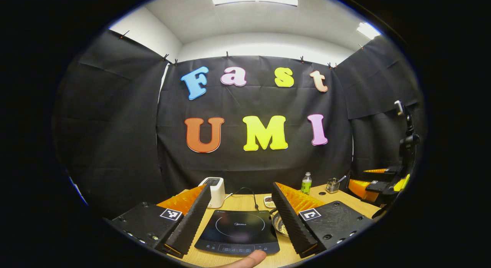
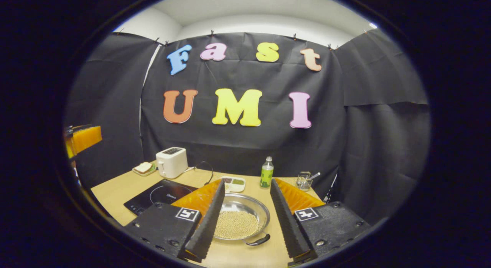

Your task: First push the handle of the pot to place it horizontally, then grasp the pot with both hands and set it on the induction cooktop.

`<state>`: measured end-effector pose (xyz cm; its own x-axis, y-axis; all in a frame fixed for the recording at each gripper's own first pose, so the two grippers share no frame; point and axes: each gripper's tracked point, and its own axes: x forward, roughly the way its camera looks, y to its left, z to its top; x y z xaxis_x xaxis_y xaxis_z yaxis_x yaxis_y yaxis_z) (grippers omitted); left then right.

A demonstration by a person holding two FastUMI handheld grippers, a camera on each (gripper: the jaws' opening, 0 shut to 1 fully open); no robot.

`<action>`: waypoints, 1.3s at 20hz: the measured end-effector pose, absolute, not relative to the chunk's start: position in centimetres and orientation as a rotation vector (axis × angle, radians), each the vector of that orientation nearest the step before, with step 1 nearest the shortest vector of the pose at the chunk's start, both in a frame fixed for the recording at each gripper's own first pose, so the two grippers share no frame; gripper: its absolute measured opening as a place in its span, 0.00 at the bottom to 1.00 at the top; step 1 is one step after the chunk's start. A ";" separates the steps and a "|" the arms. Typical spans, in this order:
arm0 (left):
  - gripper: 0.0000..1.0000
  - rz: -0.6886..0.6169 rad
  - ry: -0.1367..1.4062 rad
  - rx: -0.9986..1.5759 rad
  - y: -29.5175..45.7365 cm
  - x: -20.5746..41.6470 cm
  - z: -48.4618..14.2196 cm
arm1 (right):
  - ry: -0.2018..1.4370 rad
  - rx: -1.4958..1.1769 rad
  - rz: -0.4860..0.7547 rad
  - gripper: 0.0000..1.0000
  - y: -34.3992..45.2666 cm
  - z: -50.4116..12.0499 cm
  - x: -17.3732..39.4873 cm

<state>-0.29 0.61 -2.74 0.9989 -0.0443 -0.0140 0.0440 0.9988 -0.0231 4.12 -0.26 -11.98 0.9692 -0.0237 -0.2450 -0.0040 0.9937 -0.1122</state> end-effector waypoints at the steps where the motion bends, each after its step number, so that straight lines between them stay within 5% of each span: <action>1: 0.94 -0.041 0.008 -0.022 0.8 -0.4 -2.6 | 0.287 -0.109 -0.009 0.71 -0.2 -13.3 4.3; 6: 0.94 -0.030 0.006 -0.034 1.2 -0.6 -3.1 | 0.565 -0.053 0.064 0.46 0.9 -21.2 5.1; 7: 0.94 -0.028 0.009 -0.034 1.3 -0.5 -3.4 | 0.617 -0.036 0.075 0.47 0.8 -22.6 5.3; 10: 0.94 -0.028 0.017 -0.029 1.4 -0.6 -3.9 | 0.728 -0.033 0.099 0.11 0.7 -26.1 5.3; 12: 0.94 -0.033 0.022 -0.021 1.3 -0.6 -4.3 | 0.782 -0.052 0.089 0.04 0.0 -27.9 4.9; 24: 0.94 -0.061 0.001 -0.018 0.6 -1.7 -4.6 | 0.961 -0.061 0.114 0.01 -0.5 -34.9 1.3; 25: 0.85 -0.062 0.001 -0.023 0.6 -1.7 -4.5 | 0.965 -0.062 0.110 0.01 -0.8 -35.2 1.4; 26: 0.95 -0.061 0.002 -0.025 0.6 -1.7 -4.6 | 0.971 -0.059 0.105 0.00 -1.0 -35.5 1.2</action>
<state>-1.71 0.64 -4.62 0.9982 -0.0605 -0.0011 0.0604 0.9979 -0.0249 1.22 -0.97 -35.47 0.5603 0.0629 -0.8259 -0.1160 0.9932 -0.0031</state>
